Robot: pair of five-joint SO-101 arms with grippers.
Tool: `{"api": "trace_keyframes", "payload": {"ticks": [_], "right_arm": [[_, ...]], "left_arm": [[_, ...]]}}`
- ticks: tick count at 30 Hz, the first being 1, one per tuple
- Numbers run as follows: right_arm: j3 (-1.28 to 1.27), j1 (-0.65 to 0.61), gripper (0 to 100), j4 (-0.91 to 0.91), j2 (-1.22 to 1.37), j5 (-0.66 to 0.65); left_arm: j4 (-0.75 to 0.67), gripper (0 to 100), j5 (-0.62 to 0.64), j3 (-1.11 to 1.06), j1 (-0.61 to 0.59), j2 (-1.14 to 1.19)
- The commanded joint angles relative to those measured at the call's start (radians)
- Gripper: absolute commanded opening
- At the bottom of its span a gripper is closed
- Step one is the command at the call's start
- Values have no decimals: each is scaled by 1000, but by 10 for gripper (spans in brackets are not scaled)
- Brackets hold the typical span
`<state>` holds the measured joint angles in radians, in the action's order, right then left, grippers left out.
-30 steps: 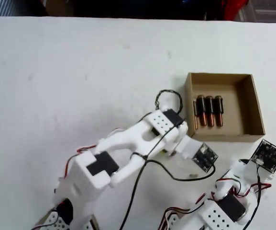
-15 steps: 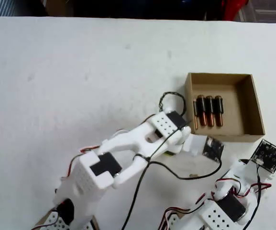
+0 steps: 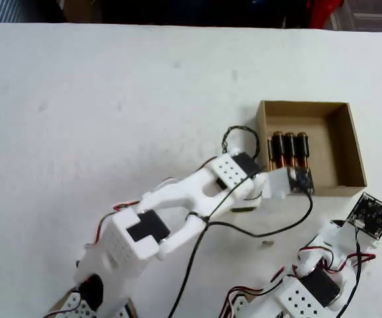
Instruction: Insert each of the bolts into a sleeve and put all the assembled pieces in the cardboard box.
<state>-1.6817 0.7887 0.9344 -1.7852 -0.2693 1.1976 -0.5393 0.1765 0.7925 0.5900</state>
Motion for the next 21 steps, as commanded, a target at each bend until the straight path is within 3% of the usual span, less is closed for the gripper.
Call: {"api": "trace_keyframes", "payload": {"ticks": [1,6,16,21], "right_arm": [[-9,2,18,2,-12,0],[-9,-2,18,2,-12,0],[-9,-5,18,-1,-12,0],[-9,-114,18,1,-12,0]], "left_arm": [[141,22,117,178,-44,-10],[305,22,236,353,-119,-7],[356,22,489,393,-334,-13],[494,21,542,400,-371,-15]]}}
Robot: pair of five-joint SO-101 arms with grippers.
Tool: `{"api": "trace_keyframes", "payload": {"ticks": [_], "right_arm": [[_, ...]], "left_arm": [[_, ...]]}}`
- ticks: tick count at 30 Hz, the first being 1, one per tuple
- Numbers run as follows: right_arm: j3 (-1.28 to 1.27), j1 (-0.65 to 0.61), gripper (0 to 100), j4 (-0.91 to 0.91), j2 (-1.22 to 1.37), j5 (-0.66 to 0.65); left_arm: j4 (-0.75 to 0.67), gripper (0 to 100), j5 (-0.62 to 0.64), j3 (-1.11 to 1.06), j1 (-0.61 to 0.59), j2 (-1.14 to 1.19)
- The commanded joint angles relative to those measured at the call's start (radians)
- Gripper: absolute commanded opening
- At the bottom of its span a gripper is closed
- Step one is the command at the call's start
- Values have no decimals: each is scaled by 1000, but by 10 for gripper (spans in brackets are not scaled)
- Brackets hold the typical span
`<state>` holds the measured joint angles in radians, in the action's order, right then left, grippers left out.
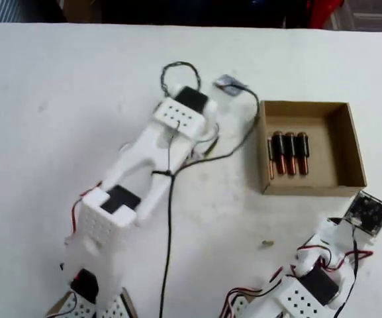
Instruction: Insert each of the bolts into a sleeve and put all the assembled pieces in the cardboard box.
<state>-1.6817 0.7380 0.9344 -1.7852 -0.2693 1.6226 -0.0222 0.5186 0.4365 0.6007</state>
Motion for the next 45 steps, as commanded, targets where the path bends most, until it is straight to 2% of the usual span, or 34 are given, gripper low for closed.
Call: {"api": "trace_keyframes", "payload": {"ticks": [1,5,10,18,22,30,38,45], "right_arm": [[-9,-87,18,1,-12,0],[-8,-183,18,-2,-13,0],[32,-317,17,13,-13,0],[204,-516,17,191,-13,0],[258,-567,17,196,-13,0],[315,-757,16,194,-5,0],[374,-851,16,200,-2,3],[373,-964,16,200,-2,8]], "left_arm": [[86,21,21,58,-15,-25],[103,21,20,58,-53,-25],[103,21,20,60,-174,-25],[107,20,18,58,-297,-25],[107,20,18,58,-360,-27],[106,20,17,51,-415,-25],[18,20,26,46,-487,-13],[-120,20,18,-97,-526,10]]}}
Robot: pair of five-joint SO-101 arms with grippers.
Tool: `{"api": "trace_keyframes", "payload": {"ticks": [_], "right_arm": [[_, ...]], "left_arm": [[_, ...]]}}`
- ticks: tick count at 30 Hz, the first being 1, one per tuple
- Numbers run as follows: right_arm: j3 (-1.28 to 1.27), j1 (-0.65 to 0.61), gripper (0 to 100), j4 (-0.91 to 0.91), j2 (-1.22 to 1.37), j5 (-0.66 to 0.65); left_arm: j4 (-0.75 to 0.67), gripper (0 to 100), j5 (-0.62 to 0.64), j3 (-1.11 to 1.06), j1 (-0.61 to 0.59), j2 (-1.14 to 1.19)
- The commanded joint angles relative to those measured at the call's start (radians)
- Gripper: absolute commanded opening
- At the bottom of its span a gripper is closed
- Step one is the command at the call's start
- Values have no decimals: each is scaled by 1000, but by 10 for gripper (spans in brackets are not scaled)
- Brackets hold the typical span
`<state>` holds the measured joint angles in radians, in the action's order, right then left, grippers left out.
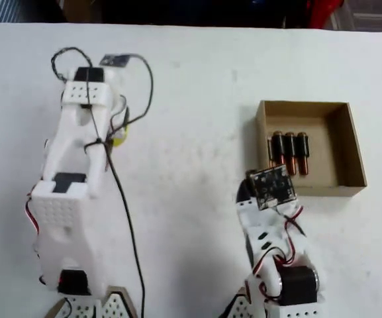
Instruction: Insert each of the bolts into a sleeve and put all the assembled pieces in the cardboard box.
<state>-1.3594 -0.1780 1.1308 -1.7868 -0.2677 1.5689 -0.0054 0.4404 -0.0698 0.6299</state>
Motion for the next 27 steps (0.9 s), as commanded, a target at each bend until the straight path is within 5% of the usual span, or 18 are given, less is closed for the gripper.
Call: {"api": "trace_keyframes", "payload": {"ticks": [1,14,27], "right_arm": [[51,-65,16,4,1,6],[215,-206,16,-12,366,49],[321,-378,16,-140,673,84]], "left_arm": [[-86,20,2,-29,-25,-19],[-324,20,-118,-193,-39,-10],[-376,24,-117,-278,-38,-10]]}}
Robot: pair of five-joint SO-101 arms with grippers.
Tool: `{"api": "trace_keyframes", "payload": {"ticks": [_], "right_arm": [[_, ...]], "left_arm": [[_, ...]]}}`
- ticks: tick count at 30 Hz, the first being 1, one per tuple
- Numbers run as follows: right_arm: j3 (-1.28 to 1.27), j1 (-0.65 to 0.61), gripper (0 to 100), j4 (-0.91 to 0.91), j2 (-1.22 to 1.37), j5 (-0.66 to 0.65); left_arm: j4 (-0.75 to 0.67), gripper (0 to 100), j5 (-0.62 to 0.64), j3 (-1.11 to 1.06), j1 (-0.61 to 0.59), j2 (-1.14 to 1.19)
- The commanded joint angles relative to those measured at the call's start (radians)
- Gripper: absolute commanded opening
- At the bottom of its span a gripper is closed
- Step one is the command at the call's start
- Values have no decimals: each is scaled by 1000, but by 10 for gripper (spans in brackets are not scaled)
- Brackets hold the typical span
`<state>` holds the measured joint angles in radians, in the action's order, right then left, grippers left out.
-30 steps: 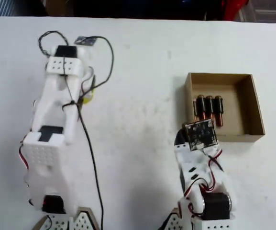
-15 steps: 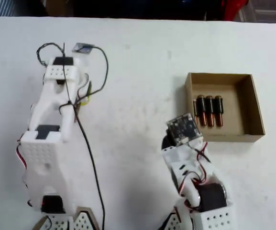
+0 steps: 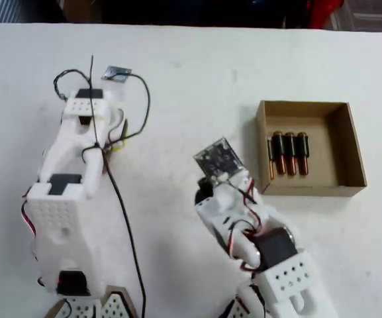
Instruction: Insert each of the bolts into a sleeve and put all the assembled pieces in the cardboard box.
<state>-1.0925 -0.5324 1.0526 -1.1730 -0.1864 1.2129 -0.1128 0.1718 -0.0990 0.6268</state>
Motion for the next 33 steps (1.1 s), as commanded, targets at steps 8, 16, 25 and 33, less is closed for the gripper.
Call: {"api": "trace_keyframes", "payload": {"ticks": [8,16,25,33], "right_arm": [[149,-93,16,-140,266,-83],[269,-93,16,-217,490,-95],[273,-107,16,-461,552,68],[275,-202,16,-552,550,74]], "left_arm": [[-15,24,-11,-9,-10,-7],[-17,24,-11,-9,-21,-7],[-15,23,-11,-11,-21,-5],[-21,23,-11,-34,-21,-5]]}}
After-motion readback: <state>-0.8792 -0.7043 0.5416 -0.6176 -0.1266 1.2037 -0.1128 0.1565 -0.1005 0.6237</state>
